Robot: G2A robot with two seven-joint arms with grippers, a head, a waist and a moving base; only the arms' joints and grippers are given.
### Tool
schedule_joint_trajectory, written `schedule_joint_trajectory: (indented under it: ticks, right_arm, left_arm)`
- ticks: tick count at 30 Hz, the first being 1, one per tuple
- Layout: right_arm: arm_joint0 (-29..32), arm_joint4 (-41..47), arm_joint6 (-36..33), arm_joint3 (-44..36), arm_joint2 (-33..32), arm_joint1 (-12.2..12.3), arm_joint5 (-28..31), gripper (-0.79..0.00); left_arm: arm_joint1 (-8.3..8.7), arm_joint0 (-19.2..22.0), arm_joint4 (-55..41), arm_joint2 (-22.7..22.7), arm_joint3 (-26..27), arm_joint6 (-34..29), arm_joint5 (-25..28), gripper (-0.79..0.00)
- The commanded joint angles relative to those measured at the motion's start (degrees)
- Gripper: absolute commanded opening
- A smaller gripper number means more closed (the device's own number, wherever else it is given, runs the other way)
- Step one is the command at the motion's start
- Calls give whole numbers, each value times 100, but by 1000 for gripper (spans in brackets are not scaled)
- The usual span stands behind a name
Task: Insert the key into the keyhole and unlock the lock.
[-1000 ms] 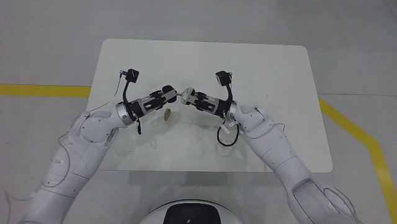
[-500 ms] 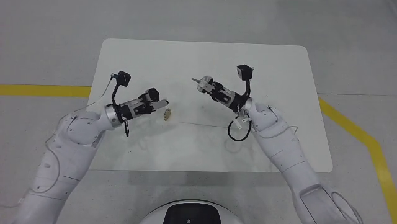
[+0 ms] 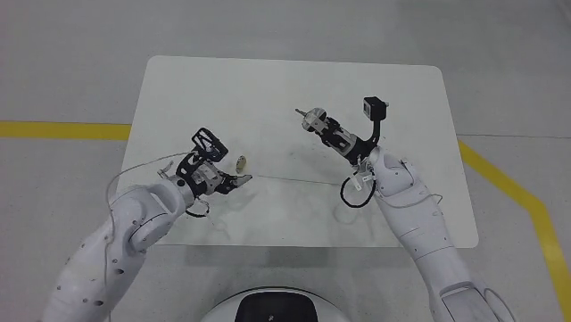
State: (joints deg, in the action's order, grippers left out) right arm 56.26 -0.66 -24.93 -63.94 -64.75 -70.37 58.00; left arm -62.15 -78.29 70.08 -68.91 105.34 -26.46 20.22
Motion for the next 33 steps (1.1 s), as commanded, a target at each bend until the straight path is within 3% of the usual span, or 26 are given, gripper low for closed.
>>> schedule_joint_trajectory:
  ticks: [1,4,9,12,22,23,25,26,33]
  right_arm:
    - [0,0,0,0,0,0,0,-785]
    - [0,0,0,0,0,0,0,-785]
    - [0,0,0,0,0,0,0,-785]
    - [0,0,0,0,0,0,0,-785]
    - [0,0,0,0,0,0,0,-785]
    - [0,0,0,0,0,0,0,-785]
    - [0,0,0,0,0,0,0,-785]
    - [0,0,0,0,0,0,0,-785]
    - [0,0,0,0,0,0,0,-785]
  left_arm:
    - [-20,22,404,194,-29,-32,-155,0]
    - [-59,101,702,392,-159,-54,-388,-135]
    - [-117,328,580,516,-411,-132,-457,-271]
    - [-155,491,490,600,-571,-198,-463,-394]
    - [-260,741,578,863,-900,-323,-720,-502]
    - [-268,757,575,875,-918,-318,-739,-551]
    - [-281,780,538,878,-943,-323,-748,-745]
    - [-284,788,533,873,-945,-331,-743,-785]
    - [-270,818,352,731,-964,-651,-429,-785]
